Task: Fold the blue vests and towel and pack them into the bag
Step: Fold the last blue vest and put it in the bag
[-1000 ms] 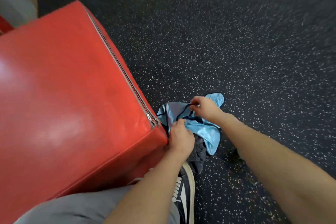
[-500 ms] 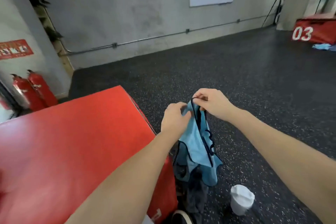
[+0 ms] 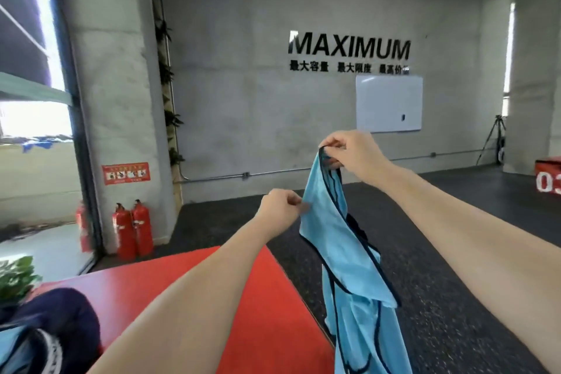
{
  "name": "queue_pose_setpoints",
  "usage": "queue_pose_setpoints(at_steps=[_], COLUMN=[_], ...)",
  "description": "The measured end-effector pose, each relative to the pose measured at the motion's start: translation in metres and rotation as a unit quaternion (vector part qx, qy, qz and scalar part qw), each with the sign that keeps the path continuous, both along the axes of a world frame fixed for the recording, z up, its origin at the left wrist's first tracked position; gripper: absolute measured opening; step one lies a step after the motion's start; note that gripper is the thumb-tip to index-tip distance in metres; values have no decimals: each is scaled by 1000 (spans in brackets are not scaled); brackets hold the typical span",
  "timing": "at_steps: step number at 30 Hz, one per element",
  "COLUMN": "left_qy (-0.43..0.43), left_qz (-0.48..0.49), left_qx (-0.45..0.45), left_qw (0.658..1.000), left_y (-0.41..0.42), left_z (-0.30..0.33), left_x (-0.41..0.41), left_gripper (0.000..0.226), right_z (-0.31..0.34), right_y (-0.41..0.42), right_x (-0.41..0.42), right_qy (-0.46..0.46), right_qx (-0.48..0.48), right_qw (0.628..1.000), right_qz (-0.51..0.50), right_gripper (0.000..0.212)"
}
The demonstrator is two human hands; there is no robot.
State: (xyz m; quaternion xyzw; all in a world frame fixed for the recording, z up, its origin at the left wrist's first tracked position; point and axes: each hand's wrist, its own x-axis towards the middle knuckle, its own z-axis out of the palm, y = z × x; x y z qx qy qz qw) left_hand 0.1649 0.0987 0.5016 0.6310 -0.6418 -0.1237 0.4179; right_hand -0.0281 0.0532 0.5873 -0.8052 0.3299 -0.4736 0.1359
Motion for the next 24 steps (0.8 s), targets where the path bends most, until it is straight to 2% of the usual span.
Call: queue_pose_setpoints(at_steps=[6, 10, 13, 16, 18, 24], left_qy=[-2, -63, -81, -85, -119, -171], left_qz=[98, 144, 158, 170, 189, 211], left_qx=[-121, -175, -197, -208, -226, -215], left_qw=[988, 972, 964, 960, 948, 938], left_y=[64, 108, 133, 151, 156, 147], left_z=[79, 145, 181, 200, 204, 192], left_x=[93, 144, 163, 179, 192, 229], left_gripper=[15, 11, 9, 9, 9, 12], right_z=[56, 79, 89, 92, 89, 67], right_y=[29, 44, 57, 70, 76, 67], right_x=[56, 95, 124, 149, 163, 205], right_qy=[25, 43, 21, 2, 1, 4], right_qx=[-58, -94, -99, -91, -79, -17], right_qw=[998, 995, 995, 995, 996, 998], right_qz=[15, 7, 20, 30, 35, 68], right_gripper=[15, 16, 15, 12, 11, 6])
